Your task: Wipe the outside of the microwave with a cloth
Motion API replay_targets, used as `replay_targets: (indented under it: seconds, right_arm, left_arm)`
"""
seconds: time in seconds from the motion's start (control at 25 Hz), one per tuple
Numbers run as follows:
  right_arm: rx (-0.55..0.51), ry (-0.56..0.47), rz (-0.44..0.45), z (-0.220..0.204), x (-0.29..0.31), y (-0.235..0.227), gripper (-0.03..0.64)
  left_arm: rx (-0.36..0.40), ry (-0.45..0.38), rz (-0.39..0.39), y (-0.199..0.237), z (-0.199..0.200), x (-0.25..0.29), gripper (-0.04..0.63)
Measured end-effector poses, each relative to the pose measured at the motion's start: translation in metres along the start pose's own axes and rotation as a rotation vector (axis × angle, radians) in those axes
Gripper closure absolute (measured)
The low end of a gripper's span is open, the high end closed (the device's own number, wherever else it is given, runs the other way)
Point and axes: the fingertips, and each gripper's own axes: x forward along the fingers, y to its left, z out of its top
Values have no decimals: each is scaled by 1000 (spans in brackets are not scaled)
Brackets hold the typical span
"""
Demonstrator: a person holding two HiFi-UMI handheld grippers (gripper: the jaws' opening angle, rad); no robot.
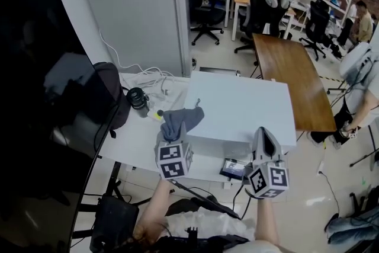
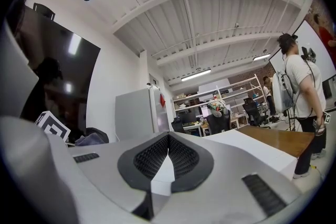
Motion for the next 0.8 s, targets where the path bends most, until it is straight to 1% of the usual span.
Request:
replay_targets:
  seconds: [0.12,0.2,0.24,0.36,0.44,0.52,0.6,0.68,0.8]
  right_arm:
    - [1,-6,-4,3,-3,-1,598]
    - [5,-16,-18,4,-6,-5,598]
    - [7,-20,-32,5,-8,-9,598]
    - [10,-39,-96,10,-19,-27,598]
    - [10,-54,-145,15,-30,-42,598]
    - [2,-59,-194,18,-44,-55,598]
    - [-8,-64,-247,19,-62,-68,598]
    - [-17,-61,-301,18,-82,-81,598]
    - [-21,-58,-381,17,-113,-103,598]
  left_arm:
    - [20,-27,0,-3,9,-7,537]
    - [25,-62,-39,-20,20,-16,537]
    - [20,-82,-77,-33,27,-21,537]
    - [-5,-118,-234,-85,40,-35,537]
    - [-9,-112,-354,-124,39,-45,537]
    - [10,-84,-488,-169,31,-55,537]
    - [51,-48,-608,-212,15,-64,537]
    - [88,-11,-705,-248,-6,-72,537]
    - [108,55,-829,-296,-34,-79,537]
